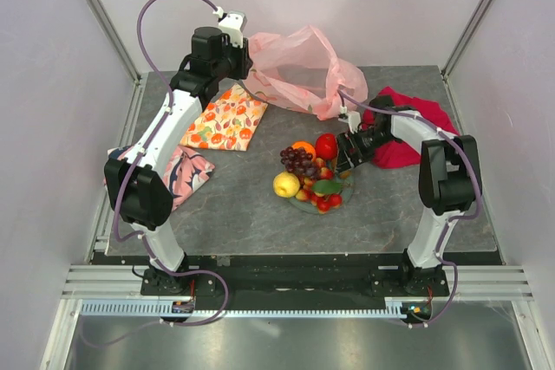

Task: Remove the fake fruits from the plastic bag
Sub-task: Place the fake fruit on the plate.

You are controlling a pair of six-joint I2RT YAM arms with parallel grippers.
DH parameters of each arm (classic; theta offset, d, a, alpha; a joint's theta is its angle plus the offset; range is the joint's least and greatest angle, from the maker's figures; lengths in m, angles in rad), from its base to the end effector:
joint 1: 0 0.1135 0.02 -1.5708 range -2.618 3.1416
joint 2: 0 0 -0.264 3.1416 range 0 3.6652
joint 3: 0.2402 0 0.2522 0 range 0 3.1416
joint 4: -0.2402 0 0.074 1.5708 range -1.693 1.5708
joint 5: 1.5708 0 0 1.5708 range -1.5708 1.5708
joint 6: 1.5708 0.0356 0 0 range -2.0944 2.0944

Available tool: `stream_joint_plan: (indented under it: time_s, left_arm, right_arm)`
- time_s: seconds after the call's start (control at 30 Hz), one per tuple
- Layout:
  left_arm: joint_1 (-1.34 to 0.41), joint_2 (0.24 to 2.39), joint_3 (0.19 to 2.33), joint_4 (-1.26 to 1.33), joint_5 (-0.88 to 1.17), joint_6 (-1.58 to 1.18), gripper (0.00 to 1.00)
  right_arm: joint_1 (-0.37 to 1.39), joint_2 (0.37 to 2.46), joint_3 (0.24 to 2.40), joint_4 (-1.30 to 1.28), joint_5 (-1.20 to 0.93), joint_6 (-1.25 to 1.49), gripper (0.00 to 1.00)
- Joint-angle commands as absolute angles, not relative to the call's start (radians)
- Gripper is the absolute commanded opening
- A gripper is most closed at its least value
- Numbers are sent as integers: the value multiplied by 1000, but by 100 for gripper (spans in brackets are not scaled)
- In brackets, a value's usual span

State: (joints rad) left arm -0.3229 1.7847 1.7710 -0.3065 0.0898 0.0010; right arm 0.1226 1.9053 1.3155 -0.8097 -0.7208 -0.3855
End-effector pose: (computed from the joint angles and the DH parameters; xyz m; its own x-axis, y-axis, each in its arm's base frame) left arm 0.4027 -0.1381 0.3937 -0.2981 0.1008 -0.9492 0.3971 0.9174 -0.0273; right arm 0.3552 0.0674 0.1772 -0.8297 -0.3869 -0.4025 -0.5563 0.6329 0.5385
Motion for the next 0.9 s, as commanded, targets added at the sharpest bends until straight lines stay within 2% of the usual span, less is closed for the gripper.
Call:
stream_joint_plan:
  time_s: [0.0, 0.4, 0.43, 0.47, 0.67, 0.87]
  left_arm:
    - [-325, 1758, 1795, -285, 120, 29, 35]
    - [-327, 1789, 1827, -281, 156, 8, 35]
    - [-325, 1790, 1828, -282, 160, 9, 38]
    - [-325, 1789, 1827, -285, 163, 15, 52]
    - [-313, 1747, 1806, -330, 130, 78, 83]
    - [-201, 1544, 1657, -431, 235, 86, 87]
  right_arm:
    - [123, 1879, 1338, -857, -643, -454, 98]
    - [89, 1772, 1367, -907, -584, -456, 98]
    - [86, 1757, 1368, -910, -581, -457, 98]
    - [81, 1746, 1371, -923, -574, -463, 98]
    - [69, 1608, 1397, -954, -584, -509, 98]
    - [74, 1571, 1430, -939, -542, -488, 98]
